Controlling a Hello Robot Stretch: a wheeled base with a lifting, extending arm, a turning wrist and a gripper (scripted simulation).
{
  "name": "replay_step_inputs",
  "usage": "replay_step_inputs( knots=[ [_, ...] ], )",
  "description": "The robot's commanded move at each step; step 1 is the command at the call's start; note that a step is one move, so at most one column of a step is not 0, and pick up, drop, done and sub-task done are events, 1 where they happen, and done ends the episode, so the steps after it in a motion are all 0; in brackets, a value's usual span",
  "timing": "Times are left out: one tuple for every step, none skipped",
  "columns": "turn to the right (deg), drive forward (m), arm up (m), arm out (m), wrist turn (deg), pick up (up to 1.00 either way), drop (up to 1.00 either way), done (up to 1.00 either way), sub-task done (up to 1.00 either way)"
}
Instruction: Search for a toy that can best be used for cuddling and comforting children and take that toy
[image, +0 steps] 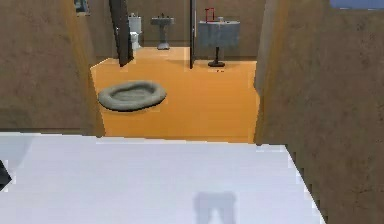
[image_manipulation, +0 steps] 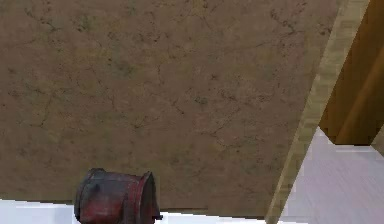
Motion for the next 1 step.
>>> replay_step_inputs(
  knots=[
    [3.0, 0.0, 0.0, 0.0, 0.0, 0.0, 0.0, 0.0, 0.0]
  ],
)
